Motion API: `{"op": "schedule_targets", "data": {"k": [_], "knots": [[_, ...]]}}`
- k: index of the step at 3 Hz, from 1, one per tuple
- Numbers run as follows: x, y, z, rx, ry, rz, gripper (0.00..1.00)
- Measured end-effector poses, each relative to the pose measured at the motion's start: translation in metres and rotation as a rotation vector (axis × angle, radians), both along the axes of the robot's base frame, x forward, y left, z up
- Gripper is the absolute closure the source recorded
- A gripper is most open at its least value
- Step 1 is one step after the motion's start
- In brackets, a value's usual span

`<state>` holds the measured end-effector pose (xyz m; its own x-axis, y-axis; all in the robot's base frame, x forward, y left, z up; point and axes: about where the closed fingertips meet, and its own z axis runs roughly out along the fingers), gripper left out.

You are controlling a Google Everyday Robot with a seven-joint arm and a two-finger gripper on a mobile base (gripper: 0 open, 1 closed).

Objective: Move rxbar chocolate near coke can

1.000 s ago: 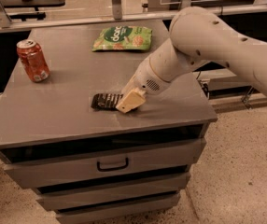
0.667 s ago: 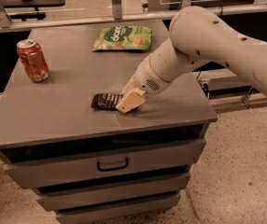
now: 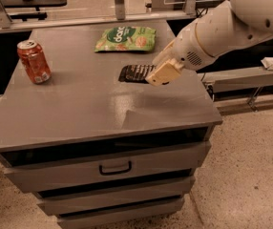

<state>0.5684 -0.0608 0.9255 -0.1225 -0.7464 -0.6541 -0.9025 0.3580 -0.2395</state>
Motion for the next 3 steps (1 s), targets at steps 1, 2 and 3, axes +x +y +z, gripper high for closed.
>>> {"op": "schedule_targets", "data": {"k": [1, 2, 3], "knots": [[0.000, 0.000, 0.000, 0.000, 0.000, 0.000, 1.00], [0.019, 0.028, 0.002, 0.035, -0.036, 0.023, 1.00], [0.055, 0.078, -0.008, 0.098, -0.065, 0.056, 1.00]]}}
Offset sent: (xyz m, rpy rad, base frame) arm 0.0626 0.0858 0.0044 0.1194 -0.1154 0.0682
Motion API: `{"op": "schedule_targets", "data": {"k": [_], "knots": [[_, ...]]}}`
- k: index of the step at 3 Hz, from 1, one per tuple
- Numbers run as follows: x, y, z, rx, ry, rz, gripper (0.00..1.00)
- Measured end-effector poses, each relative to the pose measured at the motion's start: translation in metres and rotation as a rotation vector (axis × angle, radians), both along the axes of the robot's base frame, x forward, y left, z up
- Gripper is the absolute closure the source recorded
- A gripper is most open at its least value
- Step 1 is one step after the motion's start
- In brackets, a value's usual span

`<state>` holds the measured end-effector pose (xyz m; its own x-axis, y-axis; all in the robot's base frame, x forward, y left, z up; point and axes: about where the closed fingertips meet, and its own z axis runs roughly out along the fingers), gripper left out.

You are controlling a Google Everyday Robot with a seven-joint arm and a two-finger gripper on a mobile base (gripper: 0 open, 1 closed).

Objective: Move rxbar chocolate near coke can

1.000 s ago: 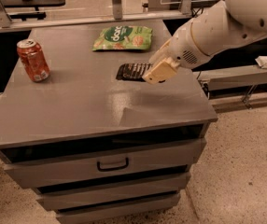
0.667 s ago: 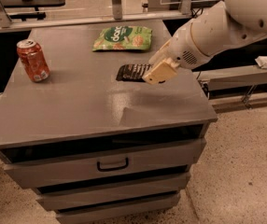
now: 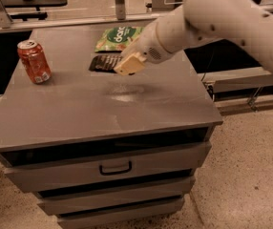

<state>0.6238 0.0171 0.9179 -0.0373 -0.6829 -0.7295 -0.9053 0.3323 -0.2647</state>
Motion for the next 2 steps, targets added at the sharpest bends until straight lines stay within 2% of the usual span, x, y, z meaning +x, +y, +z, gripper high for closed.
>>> {"op": "schedule_targets", "data": {"k": [2], "knots": [[0.046, 0.084, -0.033, 0.072, 0.013, 0.066, 1.00]]}}
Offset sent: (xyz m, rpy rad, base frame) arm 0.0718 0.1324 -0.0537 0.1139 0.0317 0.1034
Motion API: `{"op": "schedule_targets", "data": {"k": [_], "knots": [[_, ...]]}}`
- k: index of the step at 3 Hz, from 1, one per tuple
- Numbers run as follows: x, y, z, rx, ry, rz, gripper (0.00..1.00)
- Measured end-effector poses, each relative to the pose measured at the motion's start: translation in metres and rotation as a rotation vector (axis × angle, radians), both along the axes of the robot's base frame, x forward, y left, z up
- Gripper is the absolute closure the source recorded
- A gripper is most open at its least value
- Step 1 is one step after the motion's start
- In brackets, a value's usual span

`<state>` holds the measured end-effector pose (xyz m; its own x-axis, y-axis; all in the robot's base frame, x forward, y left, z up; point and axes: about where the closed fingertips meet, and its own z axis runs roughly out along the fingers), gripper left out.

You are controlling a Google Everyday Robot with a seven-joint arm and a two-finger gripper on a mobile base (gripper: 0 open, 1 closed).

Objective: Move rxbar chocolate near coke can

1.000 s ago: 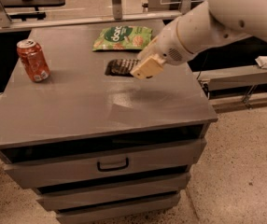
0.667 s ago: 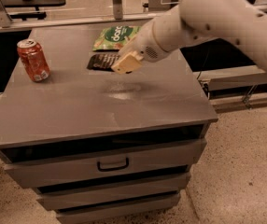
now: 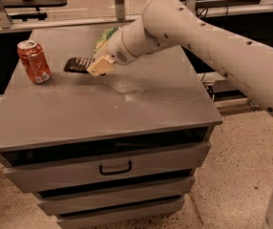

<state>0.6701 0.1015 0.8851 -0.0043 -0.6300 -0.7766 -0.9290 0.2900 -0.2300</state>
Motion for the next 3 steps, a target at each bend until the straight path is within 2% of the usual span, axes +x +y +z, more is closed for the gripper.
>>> {"op": "schedule_targets", "data": {"k": [2, 3], "knots": [[0.012, 0.054, -0.022, 0.053, 0.039, 0.068, 1.00], [0.012, 0.070, -0.031, 0.060, 0.064, 0.097, 0.83]]}}
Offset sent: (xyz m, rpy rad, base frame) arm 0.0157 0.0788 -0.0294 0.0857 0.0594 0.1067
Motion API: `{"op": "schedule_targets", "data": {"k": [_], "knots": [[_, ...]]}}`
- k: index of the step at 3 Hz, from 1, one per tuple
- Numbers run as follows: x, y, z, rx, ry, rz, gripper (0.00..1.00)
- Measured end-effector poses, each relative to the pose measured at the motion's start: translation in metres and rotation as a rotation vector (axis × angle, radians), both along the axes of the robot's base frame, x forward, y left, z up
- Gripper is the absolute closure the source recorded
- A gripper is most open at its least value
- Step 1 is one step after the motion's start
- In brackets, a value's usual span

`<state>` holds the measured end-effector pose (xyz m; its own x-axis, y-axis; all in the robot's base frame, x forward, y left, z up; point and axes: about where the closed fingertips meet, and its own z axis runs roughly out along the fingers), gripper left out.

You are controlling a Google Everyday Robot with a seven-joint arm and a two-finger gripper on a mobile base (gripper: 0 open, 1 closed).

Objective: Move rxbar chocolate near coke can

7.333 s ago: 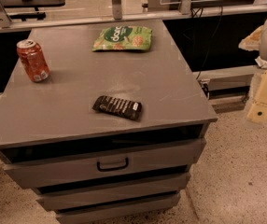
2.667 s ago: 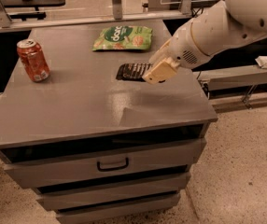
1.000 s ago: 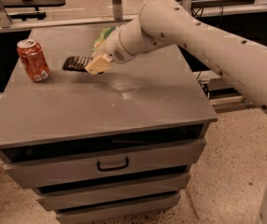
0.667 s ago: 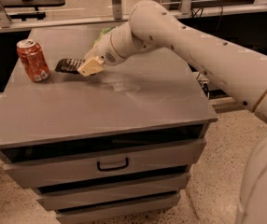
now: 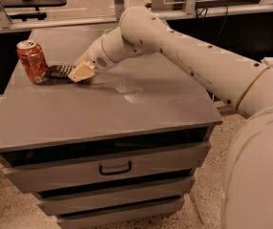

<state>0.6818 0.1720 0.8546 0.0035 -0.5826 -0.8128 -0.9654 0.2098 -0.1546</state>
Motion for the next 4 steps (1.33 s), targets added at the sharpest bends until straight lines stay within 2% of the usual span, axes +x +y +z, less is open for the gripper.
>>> {"op": "schedule_targets", "data": {"k": [3, 4], "knots": [[-0.006, 0.020, 0.000, 0.039, 0.038, 0.051, 0.13], [-0.010, 0.018, 0.000, 0.041, 0.046, 0.052, 0.00]]}}
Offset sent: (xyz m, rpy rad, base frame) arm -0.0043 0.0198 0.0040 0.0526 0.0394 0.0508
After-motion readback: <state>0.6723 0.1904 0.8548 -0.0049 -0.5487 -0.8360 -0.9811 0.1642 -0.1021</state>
